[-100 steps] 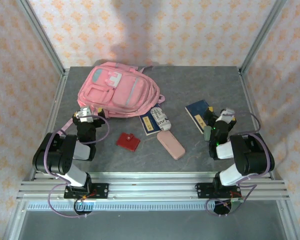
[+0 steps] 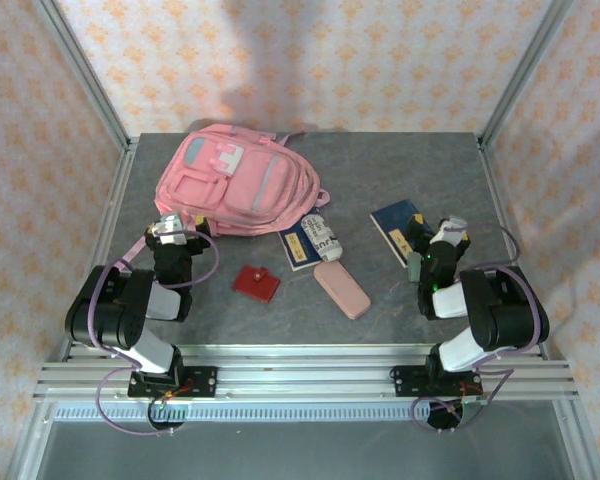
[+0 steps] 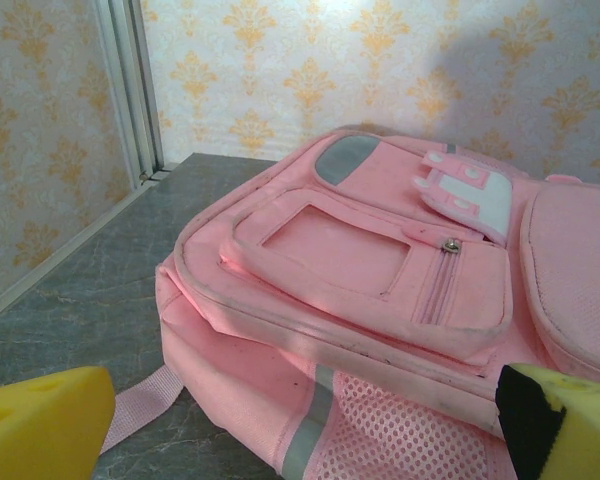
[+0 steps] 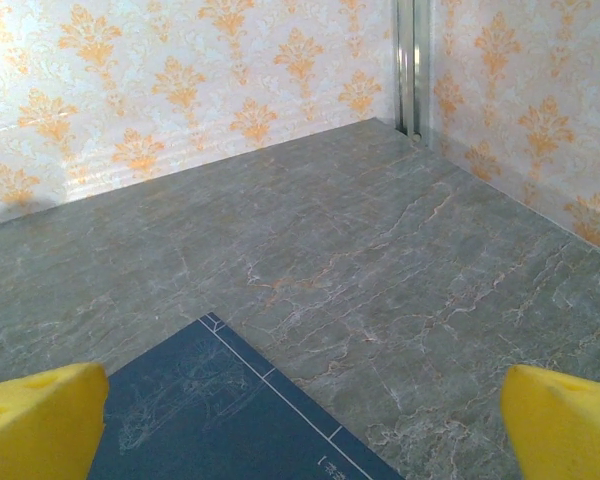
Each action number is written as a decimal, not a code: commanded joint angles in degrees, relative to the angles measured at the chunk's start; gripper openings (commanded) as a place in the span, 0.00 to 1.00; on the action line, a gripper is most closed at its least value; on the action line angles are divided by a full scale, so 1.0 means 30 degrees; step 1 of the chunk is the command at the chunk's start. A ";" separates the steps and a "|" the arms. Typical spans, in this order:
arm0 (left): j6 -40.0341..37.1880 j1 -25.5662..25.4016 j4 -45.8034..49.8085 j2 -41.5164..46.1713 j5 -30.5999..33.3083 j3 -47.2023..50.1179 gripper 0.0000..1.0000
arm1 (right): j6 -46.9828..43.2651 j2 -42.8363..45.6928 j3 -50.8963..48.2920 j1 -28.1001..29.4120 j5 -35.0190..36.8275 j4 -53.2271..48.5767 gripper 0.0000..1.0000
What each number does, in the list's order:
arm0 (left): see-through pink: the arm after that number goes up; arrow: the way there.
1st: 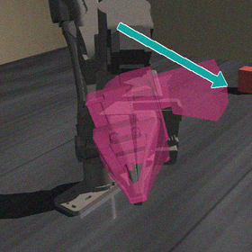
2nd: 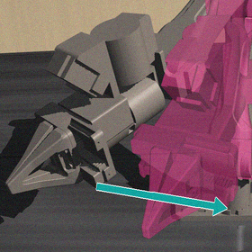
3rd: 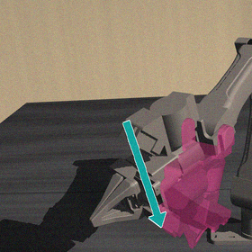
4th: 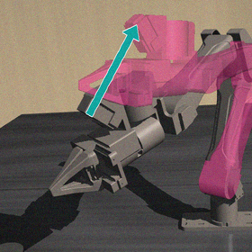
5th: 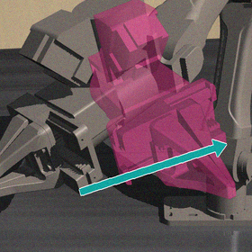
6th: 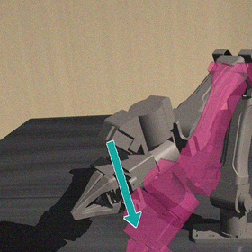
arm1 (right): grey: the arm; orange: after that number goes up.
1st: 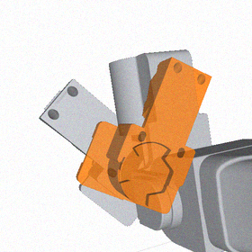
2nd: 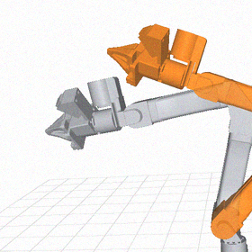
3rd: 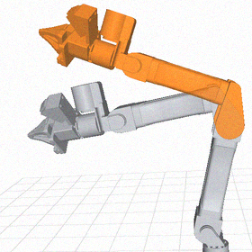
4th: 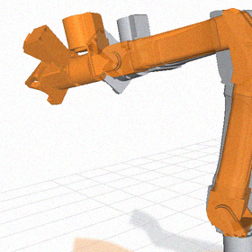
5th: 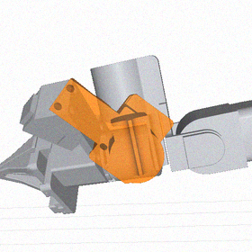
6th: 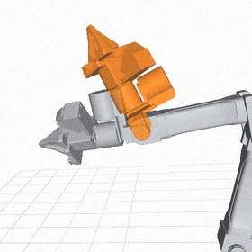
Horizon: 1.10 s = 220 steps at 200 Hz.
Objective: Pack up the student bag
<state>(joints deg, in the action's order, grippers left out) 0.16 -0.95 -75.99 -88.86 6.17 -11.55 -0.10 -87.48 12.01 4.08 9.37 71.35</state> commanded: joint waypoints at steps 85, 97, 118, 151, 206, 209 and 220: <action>0.0356 0.0185 0.0130 0.0266 -0.0360 -0.0273 1.00 | -0.0201 0.0213 0.0216 -0.0106 -0.0054 0.0066 1.00; 0.0356 0.0200 0.0188 0.0290 -0.0366 -0.0303 1.00 | -0.0201 0.0257 0.0159 -0.0099 0.0029 0.0163 1.00; 0.0752 -0.0025 0.2124 0.1767 0.1754 -0.0886 1.00 | 0.0063 0.1943 0.1257 -0.0070 0.0840 -0.3208 1.00; 0.1751 -0.0181 0.9995 0.4587 0.2071 -0.4719 1.00 | 0.0887 0.3993 0.5111 -0.0072 -0.0771 -0.9407 1.00; 0.9940 0.0340 1.5227 0.3887 -0.5571 -0.8705 0.93 | 0.9090 0.0883 1.2666 -0.0656 -0.8791 -1.6134 0.77; 1.0050 0.0305 1.5390 0.3801 -0.5976 -0.8852 0.87 | 0.9214 0.0493 1.3080 -0.0630 -0.9430 -1.6298 0.74; 1.0328 -0.0113 1.6295 0.3391 -0.6542 -0.9404 0.70 | 0.9422 -0.1045 1.4820 -0.0476 -1.1736 -1.7167 0.64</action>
<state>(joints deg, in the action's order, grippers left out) 22.57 -0.34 -36.93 -75.85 -1.30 -36.97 20.25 -82.67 48.95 2.33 -6.24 30.76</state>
